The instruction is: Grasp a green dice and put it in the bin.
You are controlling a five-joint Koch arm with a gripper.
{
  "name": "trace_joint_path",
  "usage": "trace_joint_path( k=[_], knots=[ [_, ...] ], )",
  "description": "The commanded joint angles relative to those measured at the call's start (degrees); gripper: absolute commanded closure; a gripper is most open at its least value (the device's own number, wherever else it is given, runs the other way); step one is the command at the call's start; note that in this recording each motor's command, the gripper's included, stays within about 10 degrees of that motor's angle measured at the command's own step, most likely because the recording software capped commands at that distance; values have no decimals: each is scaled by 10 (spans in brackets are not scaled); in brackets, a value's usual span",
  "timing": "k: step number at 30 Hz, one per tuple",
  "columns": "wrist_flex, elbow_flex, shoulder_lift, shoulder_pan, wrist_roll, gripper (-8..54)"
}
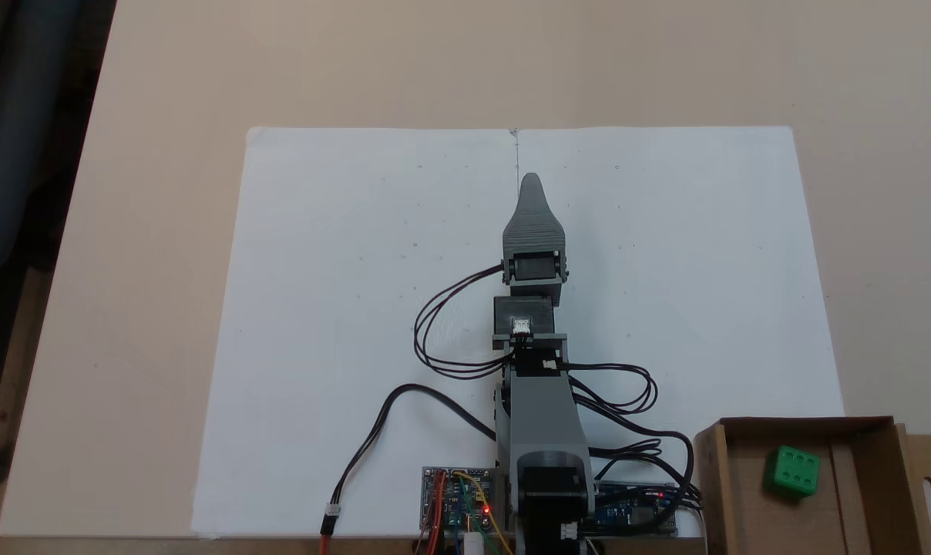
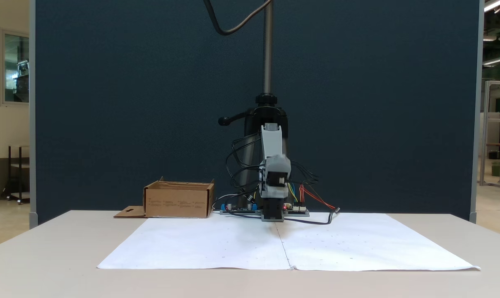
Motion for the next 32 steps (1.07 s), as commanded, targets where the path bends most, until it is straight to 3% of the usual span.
trace_joint_path(
  k=[1, 5, 32],
  knots=[
    [-96, 36, 65, -1, -9, 10],
    [-168, 36, 64, 12, -8, 11],
    [-168, 36, 63, 9, -6, 6]
  ],
)
